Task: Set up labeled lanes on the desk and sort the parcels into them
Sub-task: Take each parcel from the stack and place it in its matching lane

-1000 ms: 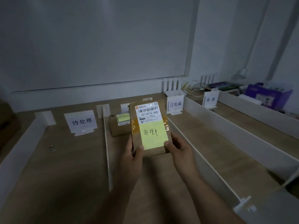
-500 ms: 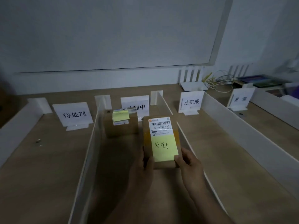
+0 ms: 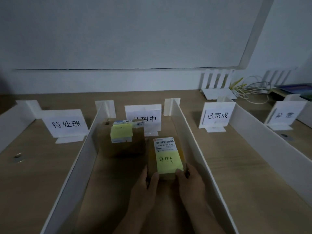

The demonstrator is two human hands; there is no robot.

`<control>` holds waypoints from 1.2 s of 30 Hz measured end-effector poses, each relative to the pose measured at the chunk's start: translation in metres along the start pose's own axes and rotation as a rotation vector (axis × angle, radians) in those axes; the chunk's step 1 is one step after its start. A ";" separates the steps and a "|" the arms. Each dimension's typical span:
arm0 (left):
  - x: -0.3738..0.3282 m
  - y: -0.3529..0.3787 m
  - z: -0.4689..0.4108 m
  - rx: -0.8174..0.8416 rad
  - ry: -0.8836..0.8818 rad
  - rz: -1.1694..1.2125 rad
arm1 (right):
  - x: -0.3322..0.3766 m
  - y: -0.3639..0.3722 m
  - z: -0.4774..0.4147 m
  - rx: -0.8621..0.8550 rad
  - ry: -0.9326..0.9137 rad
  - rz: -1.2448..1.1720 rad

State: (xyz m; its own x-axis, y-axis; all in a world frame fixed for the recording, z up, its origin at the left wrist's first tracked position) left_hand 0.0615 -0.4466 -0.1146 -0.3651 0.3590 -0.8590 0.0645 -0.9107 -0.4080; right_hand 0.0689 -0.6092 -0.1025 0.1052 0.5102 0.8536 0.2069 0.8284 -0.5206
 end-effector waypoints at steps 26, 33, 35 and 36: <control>-0.014 -0.005 -0.090 -0.222 -0.168 0.145 | 0.022 0.029 -0.105 0.055 -0.022 -0.046; -0.009 -0.035 -0.043 -0.250 -0.092 0.124 | 0.039 0.015 -0.068 -0.003 -0.067 0.000; -0.017 -0.047 -0.023 -0.264 -0.063 0.098 | 0.056 0.014 -0.048 0.002 -0.142 0.006; -0.021 -0.053 -0.013 -0.276 -0.050 0.076 | 0.065 0.016 -0.037 0.021 -0.191 0.006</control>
State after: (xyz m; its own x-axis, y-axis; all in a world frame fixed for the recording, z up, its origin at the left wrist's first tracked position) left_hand 0.0774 -0.4029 -0.0789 -0.3948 0.2752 -0.8766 0.3410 -0.8421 -0.4179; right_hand 0.1146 -0.5719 -0.0549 -0.0801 0.5481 0.8326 0.1865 0.8287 -0.5277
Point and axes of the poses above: each hand's wrist, its own z-axis away from the middle knuckle, its own y-axis out of the palm, x = y × z, the point moved 7 cm from there along -z, towards the middle knuckle, and after that the axes turned 11 degrees about -y, right-handed, at the moved point
